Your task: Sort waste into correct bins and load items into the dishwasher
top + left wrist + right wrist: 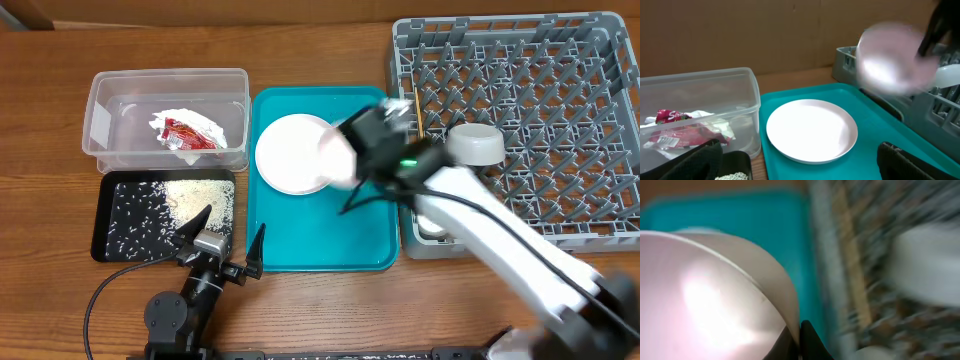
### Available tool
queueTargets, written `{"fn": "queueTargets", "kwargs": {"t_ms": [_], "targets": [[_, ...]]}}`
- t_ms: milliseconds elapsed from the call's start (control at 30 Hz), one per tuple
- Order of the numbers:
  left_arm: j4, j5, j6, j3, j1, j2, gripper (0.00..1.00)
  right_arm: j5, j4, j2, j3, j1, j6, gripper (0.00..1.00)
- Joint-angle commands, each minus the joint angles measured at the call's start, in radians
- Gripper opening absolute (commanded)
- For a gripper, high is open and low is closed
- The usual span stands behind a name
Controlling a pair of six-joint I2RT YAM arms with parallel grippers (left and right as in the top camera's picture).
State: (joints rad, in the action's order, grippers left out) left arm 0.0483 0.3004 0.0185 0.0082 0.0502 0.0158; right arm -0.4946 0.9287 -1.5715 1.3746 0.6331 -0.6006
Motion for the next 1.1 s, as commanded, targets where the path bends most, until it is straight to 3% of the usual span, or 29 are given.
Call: {"fn": "queueTargets", "kwargs": {"t_ms": [0,167,567,667,1067], "targets": [[0.000,0.004,-0.012,-0.003,-0.006,-0.010,1.00,-0.442,0.014,0.080,0.022,-0.061,0.029,0.04],[0.000,0.004,-0.012,-0.003,-0.006,-0.010,1.00,-0.632,0.068,0.076,0.018,-0.225,0.029,0.04],[0.000,0.004,-0.012,-0.003,-0.006,-0.010,1.00,-0.647,0.072,-0.058,0.004,-0.607,0.034,0.04],[0.000,0.004,-0.012,-0.003,-0.006,-0.010,1.00,-0.656,0.045,-0.109,0.004,-0.672,0.108,0.04],[0.000,0.004,-0.012,-0.003,-0.006,-0.010,1.00,-0.664,0.040,-0.255,0.003,-0.695,0.168,0.04]]}}
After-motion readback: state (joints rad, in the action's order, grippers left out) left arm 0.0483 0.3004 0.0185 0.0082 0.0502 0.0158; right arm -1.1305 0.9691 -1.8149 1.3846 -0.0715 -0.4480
